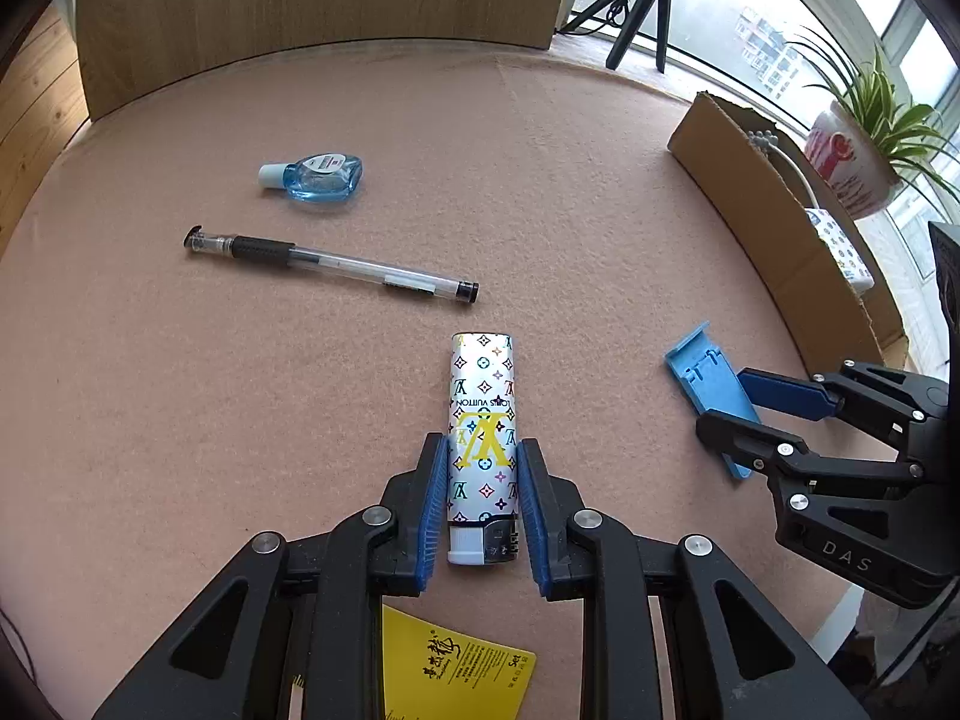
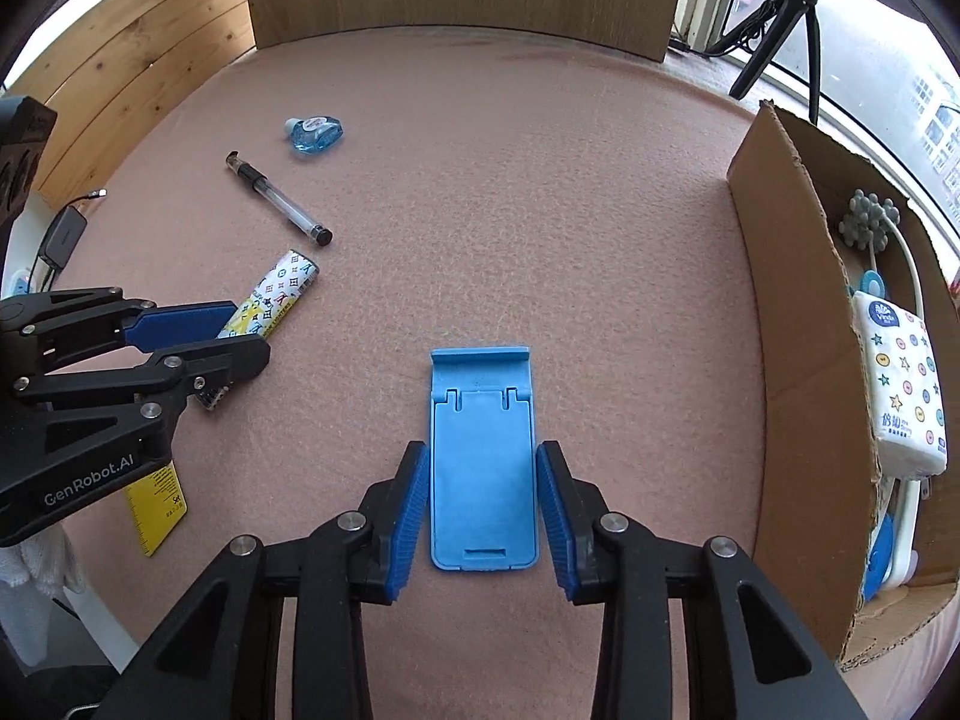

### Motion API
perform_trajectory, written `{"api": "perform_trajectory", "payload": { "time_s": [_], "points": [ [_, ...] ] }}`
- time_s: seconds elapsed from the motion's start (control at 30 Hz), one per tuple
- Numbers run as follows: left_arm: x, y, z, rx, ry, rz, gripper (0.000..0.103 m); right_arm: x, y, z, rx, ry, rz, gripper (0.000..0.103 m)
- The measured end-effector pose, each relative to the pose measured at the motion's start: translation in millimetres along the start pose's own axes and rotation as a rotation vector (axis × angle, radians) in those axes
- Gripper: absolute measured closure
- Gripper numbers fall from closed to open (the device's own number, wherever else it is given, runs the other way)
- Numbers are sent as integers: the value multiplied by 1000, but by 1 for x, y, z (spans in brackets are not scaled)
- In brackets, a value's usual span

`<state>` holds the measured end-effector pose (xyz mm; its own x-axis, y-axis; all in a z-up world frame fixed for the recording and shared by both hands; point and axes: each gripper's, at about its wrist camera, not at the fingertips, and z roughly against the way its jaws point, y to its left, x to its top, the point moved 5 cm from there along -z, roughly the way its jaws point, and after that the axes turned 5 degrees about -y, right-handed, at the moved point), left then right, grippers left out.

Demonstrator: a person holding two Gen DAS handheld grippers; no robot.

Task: Organize objects
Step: 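Carry the lighter into the box with the left gripper while the right gripper carries the stand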

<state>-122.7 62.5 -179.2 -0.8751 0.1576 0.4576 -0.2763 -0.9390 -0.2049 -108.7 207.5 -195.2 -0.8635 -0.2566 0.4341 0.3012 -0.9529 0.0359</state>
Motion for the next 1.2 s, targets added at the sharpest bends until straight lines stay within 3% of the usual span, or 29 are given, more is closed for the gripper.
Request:
{"api": "perform_trajectory", "payload": {
  "time_s": [0.2,0.37,0.77,1.2],
  "points": [
    [-6,-6,6,-59,-11,86,78,-8,-21,14,29,-32,-110,70],
    [2,-21,15,-94,-42,105,78,-7,-31,33,31,-80,-129,70],
    [60,-93,31,-141,-141,16,78,-1,-76,97,23,-234,-202,70],
    [118,-188,6,-167,-176,-101,78,-14,-153,129,-70,-292,-284,70]
  ]
}}
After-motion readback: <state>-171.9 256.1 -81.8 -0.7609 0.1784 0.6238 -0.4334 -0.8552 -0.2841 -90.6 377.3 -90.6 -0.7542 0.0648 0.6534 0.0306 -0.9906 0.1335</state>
